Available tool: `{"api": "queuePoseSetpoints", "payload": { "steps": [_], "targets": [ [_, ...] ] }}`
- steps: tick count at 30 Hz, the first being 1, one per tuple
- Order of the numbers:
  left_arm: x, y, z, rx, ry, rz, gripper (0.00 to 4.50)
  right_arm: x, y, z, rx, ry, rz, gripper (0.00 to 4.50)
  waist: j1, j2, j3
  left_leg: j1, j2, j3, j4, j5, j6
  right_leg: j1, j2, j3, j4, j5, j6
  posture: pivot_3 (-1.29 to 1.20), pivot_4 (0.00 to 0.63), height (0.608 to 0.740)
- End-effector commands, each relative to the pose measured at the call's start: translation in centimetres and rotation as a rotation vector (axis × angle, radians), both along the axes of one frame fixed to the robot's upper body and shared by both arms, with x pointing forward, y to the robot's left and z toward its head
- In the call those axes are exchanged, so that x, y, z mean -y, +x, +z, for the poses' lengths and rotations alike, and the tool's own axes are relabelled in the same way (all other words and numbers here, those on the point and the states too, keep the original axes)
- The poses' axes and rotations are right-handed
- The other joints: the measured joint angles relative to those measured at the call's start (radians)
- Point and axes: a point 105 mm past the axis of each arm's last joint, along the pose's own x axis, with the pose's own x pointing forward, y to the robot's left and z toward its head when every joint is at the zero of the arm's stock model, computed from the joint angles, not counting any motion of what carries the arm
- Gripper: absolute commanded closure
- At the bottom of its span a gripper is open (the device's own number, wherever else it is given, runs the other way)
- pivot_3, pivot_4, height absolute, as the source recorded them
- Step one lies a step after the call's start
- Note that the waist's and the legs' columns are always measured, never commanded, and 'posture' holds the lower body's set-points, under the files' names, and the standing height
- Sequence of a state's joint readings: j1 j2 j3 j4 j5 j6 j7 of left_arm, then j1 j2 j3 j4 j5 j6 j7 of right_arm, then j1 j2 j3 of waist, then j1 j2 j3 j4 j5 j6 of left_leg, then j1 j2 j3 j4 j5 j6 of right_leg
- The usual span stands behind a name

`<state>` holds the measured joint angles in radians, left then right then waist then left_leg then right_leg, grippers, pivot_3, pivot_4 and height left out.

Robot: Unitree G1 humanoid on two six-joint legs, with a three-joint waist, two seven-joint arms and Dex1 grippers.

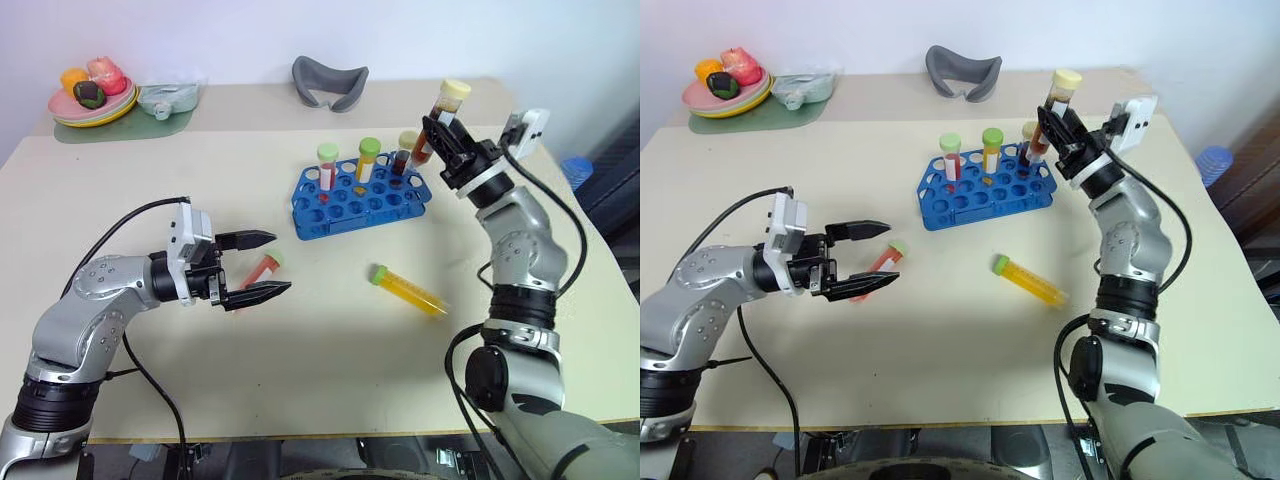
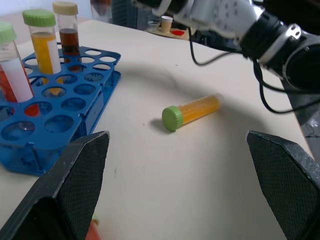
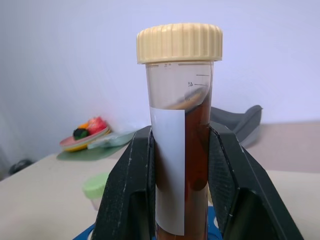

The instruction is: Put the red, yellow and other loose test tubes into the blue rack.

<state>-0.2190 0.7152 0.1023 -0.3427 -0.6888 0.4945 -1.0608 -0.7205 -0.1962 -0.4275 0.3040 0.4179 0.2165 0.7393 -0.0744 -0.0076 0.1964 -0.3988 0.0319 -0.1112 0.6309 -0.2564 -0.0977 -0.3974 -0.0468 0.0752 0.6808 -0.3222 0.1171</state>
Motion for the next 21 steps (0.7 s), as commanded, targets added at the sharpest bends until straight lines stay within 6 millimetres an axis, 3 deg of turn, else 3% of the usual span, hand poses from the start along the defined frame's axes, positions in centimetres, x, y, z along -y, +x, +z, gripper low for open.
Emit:
{"api": "queuePoseSetpoints", "payload": {
  "steps": [1, 6, 12, 21],
  "targets": [
    [0.1, -0.6, 1.0, 0.044, -0.018, -0.005, 0.0, -0.7, -0.3, 0.0, 0.074, 0.014, -0.006, 3.72, 0.0, 0.0, 0.0, 0.0, 0.0, 0.0, 0.0, 0.0, 0.0, 0.0, 0.0, 0.0, 0.0, 0.0, 0.0, 0.0, 0.15, 0.74],
    [0.0, -0.8, 1.1, 0.044, -0.02, 0.006, 0.0, -1.2, 0.3, -1.6, 0.059, -0.006, -0.021, 3.72, 0.001, 0.0, 0.0, 0.001, 0.0, 0.0, 0.0, 0.001, -0.002, 0.0, 0.0, 0.001, 0.001, 0.0, 0.0, 0.0, 0.15, 0.74],
    [-0.2, -0.9, 1.1, 0.044, -0.019, 0.014, 0.0, 0.1, 1.4, -3.7, 0.013, -0.066, -0.082, 3.72, 0.001, 0.0, 0.0, 0.001, 0.0, 0.001, 0.0, 0.001, -0.002, 0.001, 0.0, 0.001, 0.001, 0.0, 0.0, 0.0, 0.15, 0.74],
    [-0.3, -1.1, 1.1, 0.041, -0.015, 0.027, 0.0, 1.4, 1.9, -2.9, 0.033, -0.019, -0.111, 3.72, 0.001, 0.0, 0.0, 0.006, 0.0, 0.002, -0.001, 0.001, -0.002, 0.004, 0.0, 0.002, 0.0, 0.0, 0.0, 0.0, 0.15, 0.74]
  ]
}}
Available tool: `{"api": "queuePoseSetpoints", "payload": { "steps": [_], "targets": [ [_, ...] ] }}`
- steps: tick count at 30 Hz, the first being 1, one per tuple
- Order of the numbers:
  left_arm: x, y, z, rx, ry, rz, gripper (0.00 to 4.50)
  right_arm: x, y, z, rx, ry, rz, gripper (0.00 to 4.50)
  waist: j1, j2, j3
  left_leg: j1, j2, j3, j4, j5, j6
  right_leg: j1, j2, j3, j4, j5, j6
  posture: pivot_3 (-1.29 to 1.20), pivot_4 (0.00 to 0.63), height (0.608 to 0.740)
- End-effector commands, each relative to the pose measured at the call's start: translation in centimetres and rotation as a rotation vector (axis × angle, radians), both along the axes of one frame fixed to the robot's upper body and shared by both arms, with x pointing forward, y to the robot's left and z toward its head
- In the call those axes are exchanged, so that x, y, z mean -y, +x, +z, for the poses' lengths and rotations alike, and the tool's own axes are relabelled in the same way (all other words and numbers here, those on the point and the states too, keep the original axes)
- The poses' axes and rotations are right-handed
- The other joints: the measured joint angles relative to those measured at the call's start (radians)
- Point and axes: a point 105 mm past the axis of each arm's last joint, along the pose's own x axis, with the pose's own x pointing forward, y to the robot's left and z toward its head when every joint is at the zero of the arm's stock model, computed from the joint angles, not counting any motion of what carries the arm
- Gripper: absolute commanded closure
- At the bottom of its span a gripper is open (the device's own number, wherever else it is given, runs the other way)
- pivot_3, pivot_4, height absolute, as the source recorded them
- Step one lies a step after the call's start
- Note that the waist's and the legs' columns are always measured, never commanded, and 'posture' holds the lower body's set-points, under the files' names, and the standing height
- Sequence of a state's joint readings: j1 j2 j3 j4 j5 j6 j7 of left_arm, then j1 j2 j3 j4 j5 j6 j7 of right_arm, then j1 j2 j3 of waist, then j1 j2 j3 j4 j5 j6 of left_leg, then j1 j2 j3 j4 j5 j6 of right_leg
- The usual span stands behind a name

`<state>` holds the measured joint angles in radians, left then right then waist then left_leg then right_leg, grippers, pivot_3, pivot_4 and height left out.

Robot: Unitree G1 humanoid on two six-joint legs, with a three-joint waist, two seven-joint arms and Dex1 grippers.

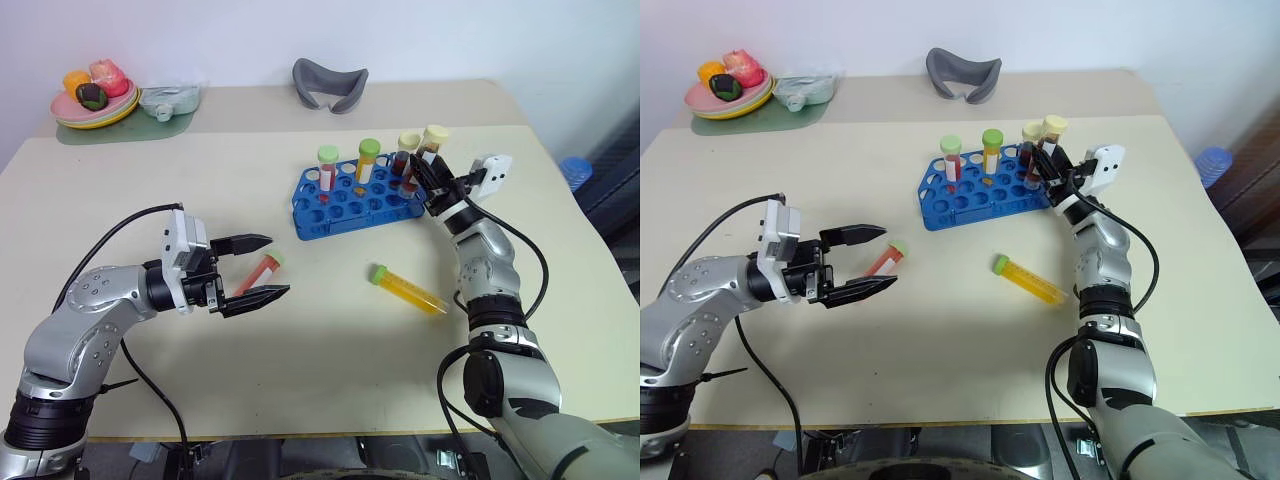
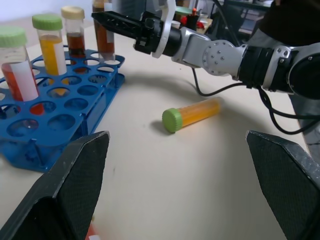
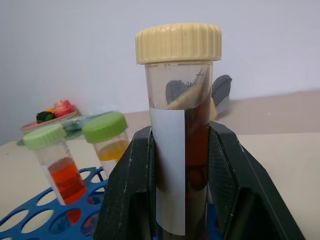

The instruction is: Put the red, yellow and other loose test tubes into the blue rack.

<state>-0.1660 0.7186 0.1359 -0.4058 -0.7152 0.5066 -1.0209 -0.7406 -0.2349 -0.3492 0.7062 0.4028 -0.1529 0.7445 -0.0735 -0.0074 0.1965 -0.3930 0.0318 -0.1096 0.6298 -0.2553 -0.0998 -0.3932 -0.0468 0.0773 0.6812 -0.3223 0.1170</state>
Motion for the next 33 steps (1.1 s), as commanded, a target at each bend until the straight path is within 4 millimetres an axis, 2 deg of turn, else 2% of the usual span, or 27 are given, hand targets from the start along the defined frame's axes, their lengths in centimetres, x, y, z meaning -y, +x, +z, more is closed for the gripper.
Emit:
{"api": "queuePoseSetpoints", "payload": {
  "steps": [1, 18, 33],
  "targets": [
    [-0.2, -0.4, 1.0, 0.036, -0.002, -0.001, 0.0, 0.6, 0.0, 2.4, 0.08, 0.022, -0.009, 3.72, 0.0, 0.0, 0.0, 0.0, 0.0, 0.0, 0.0, 0.0, 0.0, 0.0, 0.0, 0.0, 0.0, 0.0, 0.0, 0.0, 0.15, 0.74],
    [-0.1, -0.4, 1.1, 0.031, -0.014, 0.003, 0.0, 1.3, -1.5, -1.4, 0.025, -0.094, -0.041, 3.72, 0.002, 0.0, 0.0, 0.001, 0.0, 0.0, 0.0, 0.0, 0.0, 0.001, 0.0, 0.0, 0.0, 0.0, 0.0, 0.0, 0.15, 0.74],
    [0.1, 0.0, 1.7, 0.051, -0.044, 0.02, 0.0, 0.5, -1.4, -1.5, 0.045, -0.112, -0.053, 3.72, 0.001, 0.0, 0.0, 0.001, 0.0, 0.0, 0.0, 0.0, 0.0, 0.001, 0.0, 0.0, 0.0, 0.0, 0.0, 0.0, 0.15, 0.74]
  ]
}}
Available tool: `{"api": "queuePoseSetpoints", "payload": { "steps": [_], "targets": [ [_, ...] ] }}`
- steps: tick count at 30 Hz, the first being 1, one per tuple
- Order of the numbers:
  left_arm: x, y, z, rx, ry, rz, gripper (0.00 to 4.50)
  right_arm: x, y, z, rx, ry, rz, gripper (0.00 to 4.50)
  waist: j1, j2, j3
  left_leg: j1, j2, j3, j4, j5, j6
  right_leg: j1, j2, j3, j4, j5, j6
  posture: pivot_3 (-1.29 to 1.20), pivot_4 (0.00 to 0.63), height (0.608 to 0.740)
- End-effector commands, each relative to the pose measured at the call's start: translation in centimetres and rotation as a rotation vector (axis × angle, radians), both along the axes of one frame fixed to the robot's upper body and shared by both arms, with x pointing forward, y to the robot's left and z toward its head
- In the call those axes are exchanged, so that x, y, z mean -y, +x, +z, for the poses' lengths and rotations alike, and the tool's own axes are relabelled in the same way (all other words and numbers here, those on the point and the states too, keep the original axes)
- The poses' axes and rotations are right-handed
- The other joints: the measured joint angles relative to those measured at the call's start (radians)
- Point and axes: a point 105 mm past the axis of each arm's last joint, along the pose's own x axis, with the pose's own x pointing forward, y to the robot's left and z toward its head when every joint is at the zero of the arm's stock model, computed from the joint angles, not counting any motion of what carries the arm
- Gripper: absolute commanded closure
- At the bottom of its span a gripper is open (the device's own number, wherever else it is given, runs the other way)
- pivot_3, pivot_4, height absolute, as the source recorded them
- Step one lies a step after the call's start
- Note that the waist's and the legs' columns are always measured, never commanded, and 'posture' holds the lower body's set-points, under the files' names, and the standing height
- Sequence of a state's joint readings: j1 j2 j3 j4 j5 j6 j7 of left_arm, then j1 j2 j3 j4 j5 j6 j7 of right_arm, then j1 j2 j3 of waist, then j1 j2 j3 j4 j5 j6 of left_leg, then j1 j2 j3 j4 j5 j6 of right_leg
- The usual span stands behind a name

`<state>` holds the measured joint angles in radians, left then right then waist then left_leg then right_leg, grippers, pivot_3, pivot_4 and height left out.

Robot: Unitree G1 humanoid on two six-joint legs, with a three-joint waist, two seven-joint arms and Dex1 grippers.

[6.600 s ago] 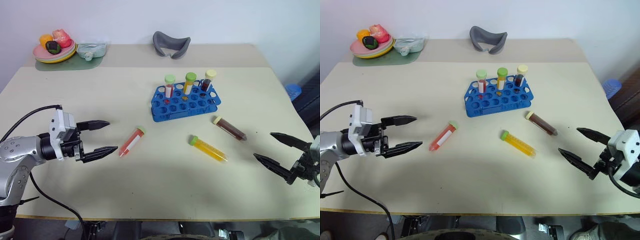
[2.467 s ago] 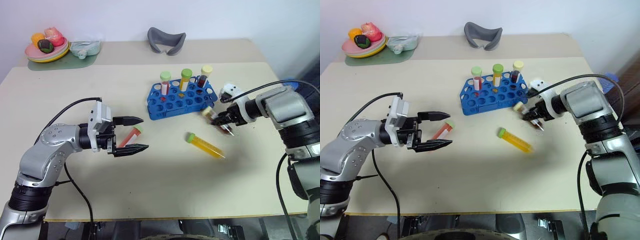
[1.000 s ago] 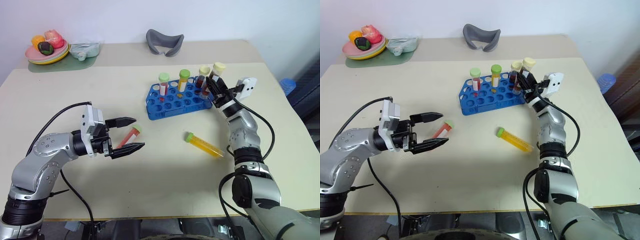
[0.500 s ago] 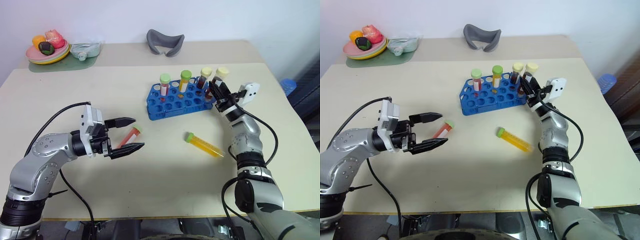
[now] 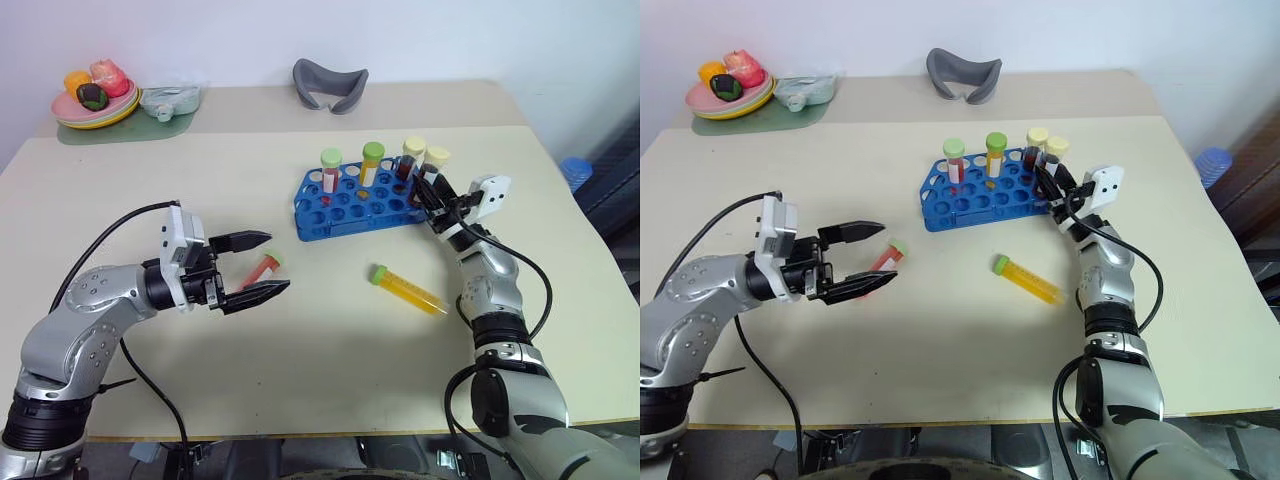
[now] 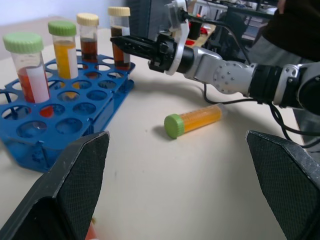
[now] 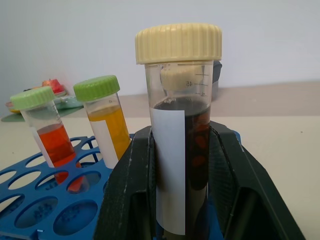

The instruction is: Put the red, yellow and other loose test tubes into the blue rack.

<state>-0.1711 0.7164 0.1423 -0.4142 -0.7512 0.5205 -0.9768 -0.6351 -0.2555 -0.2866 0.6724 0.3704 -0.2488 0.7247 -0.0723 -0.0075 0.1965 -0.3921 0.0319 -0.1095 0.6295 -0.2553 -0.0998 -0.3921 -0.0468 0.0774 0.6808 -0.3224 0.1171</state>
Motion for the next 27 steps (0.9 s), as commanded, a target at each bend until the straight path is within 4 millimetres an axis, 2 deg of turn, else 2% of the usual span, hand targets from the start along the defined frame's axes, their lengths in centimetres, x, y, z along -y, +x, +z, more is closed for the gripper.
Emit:
{"api": "queuePoseSetpoints", "payload": {
  "steps": [1, 8, 9, 15, 17, 21, 25, 27],
  "targets": [
    [0.1, -0.2, 1.2, 0.055, -0.013, -0.003, 0.0, 0.0, -0.1, 1.0, 0.048, -0.005, -0.012, 3.72, 0.0, 0.0, 0.0, 0.0, 0.0, 0.0, 0.0, 0.0, 0.0, 0.0, 0.0, 0.0, 0.0, 0.0, 0.0, 0.0, 0.15, 0.74],
    [0.2, 0.0, 1.3, 0.057, -0.018, -0.004, 0.0, 0.4, -0.3, 1.0, 0.056, -0.024, -0.05, 0.3, 0.001, 0.0, 0.0, 0.0, 0.0, 0.0, 0.0, 0.0, 0.0, 0.0, 0.0, 0.0, 0.0, 0.0, 0.0, 0.0, 0.15, 0.74],
    [0.2, 0.0, 1.3, 0.056, -0.017, -0.007, 0.0, 0.5, -0.5, 1.0, 0.056, -0.036, -0.054, 0.07, 0.001, 0.0, 0.0, 0.0, 0.0, 0.0, 0.0, 0.0, 0.0, 0.0, 0.0, 0.0, 0.0, 0.0, 0.0, 0.0, 0.15, 0.74],
    [0.2, -0.1, 1.0, 0.051, 0.0, -0.037, 0.0, 1.6, -3.0, 1.9, 0.035, -0.181, -0.045, 0.07, 0.005, 0.0, 0.0, 0.0, 0.0, 0.0, 0.0, 0.0, 0.0, 0.0, 0.0, 0.0, -0.001, 0.0, 0.0, 0.0, 0.15, 0.74],
    [0.0, 0.2, 0.8, 0.085, 0.025, -0.025, 0.0, 1.9, -4.3, 2.5, 0.007, -0.207, -0.017, 0.07, 0.004, 0.0, 0.0, 0.0, 0.0, 0.0, 0.0, 0.0, 0.0, 0.0, 0.0, 0.0, -0.001, 0.0, 0.0, 0.0, 0.15, 0.74],
    [-0.3, -0.3, 0.7, 0.1, -0.012, -0.138, 0.0, 2.4, -7.6, 3.2, -0.1, -0.319, 0.088, 0.07, 0.003, 0.001, 0.001, 0.0, 0.0, 0.0, -0.001, 0.0, 0.0, 0.0, 0.0, 0.0, -0.001, 0.0, 0.0, 0.0, 0.15, 0.74],
    [-0.8, -1.0, 0.3, 0.047, 0.008, -0.282, 0.0, 1.2, -11.4, 1.8, -0.319, -0.427, 0.31, 0.07, 0.005, 0.001, 0.001, 0.0, 0.0, 0.0, -0.001, 0.0, 0.001, 0.001, 0.001, 0.0, -0.001, -0.001, -0.001, 0.0, 0.15, 0.74],
    [-0.9, -1.2, 0.2, 0.034, 0.021, -0.326, 0.0, 0.8, -12.7, 0.8, -0.45, -0.465, 0.379, 0.07, 0.003, 0.0, 0.001, 0.0, 0.0, 0.0, 0.0, -0.001, 0.001, 0.001, 0.001, 0.0, -0.002, -0.001, -0.001, 0.0, 0.15, 0.74]
  ]
}}
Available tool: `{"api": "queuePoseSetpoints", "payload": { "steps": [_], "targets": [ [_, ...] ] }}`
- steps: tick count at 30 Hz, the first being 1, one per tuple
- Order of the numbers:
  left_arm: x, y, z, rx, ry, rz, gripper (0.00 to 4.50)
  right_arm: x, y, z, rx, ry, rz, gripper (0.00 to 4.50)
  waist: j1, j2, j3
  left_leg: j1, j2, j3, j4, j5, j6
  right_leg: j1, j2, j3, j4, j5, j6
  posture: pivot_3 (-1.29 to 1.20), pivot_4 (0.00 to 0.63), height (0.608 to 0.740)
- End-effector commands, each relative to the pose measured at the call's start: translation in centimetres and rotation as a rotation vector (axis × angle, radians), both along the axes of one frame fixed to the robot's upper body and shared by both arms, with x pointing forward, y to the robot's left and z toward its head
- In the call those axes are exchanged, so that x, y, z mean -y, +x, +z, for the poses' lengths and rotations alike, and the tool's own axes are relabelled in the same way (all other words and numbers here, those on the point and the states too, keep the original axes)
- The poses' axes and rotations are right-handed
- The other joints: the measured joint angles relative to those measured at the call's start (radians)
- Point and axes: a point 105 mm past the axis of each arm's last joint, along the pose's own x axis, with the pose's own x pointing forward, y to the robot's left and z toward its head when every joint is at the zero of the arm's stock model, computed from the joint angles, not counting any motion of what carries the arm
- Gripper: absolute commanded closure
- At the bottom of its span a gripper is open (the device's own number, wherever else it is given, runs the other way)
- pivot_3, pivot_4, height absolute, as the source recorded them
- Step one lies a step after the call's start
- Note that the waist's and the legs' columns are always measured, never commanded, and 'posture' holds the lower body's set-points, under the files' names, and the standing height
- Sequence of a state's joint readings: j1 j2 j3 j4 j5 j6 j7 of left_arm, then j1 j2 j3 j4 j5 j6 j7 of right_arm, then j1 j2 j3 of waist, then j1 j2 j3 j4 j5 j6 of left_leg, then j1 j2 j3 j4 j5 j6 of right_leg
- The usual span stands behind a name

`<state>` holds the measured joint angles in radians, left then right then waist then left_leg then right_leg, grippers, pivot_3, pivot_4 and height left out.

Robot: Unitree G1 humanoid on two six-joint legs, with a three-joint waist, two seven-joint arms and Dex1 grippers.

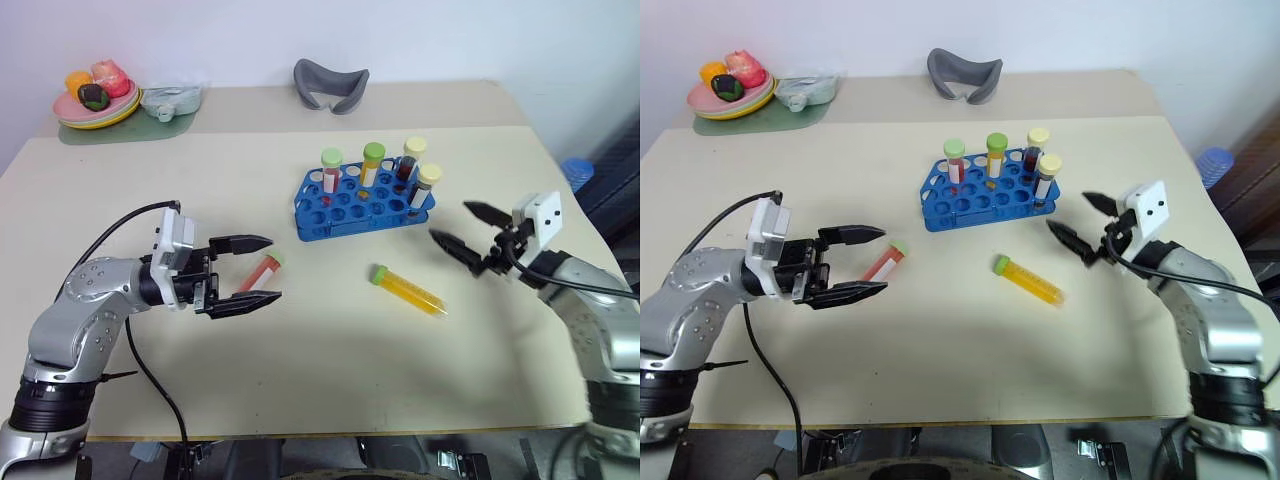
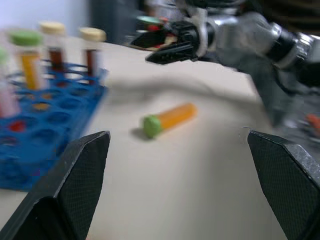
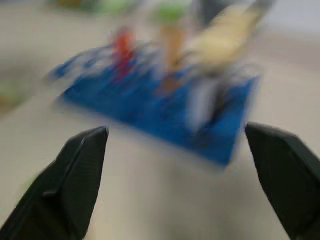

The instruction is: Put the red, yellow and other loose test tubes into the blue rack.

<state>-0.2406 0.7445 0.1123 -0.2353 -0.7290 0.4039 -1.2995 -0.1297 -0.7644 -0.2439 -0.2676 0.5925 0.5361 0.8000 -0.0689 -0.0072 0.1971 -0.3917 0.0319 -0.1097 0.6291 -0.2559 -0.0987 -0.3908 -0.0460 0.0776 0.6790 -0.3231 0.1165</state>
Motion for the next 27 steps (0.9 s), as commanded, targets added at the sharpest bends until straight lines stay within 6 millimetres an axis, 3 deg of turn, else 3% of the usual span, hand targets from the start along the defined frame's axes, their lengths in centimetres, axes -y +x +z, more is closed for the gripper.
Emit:
{"api": "queuePoseSetpoints", "payload": {
  "steps": [1, 8, 15, 27],
  "targets": [
    [0.0, -0.5, 0.4, 0.015, 0.018, -0.103, 0.0, -1.3, -1.9, -0.6, -0.17, -0.078, 0.093, 0.07, 0.0, 0.0, 0.0, 0.0, 0.0, 0.0, 0.0, 0.0, 0.0, 0.0, 0.0, 0.0, 0.0, 0.0, 0.0, 0.0, 0.15, 0.74],
    [0.9, -0.4, 0.0, 0.03, 0.062, -0.183, 0.0, -3.3, -0.8, -1.7, -0.33, -0.287, 0.121, 0.07, 0.0, 0.0, 0.0, 0.0, 0.0, 0.0, 0.001, 0.0, 0.0, -0.001, 0.0, 0.0, 0.0, 0.0, 0.0, 0.0, 0.15, 0.74],
    [1.4, 0.1, 0.0, 0.047, 0.08, -0.199, 0.0, -4.8, 1.2, -2.3, -0.414, -0.335, 0.098, 0.07, 0.004, -0.001, 0.001, -0.002, 0.0, 0.0, 0.0, 0.0, 0.001, -0.001, 0.0, -0.001, -0.003, 0.0, 0.0, 0.0, 0.15, 0.74],
    [1.5, 0.0, -0.2, 0.042, 0.075, -0.169, 0.0, -5.3, 1.0, -3.0, -0.537, -0.469, 0.026, 0.07, 0.002, -0.001, 0.001, -0.003, 0.0, -0.001, 0.0, -0.001, 0.002, -0.001, -0.001, -0.001, -0.005, 0.0, 0.0, 0.0, 0.15, 0.74]
  ]
}}
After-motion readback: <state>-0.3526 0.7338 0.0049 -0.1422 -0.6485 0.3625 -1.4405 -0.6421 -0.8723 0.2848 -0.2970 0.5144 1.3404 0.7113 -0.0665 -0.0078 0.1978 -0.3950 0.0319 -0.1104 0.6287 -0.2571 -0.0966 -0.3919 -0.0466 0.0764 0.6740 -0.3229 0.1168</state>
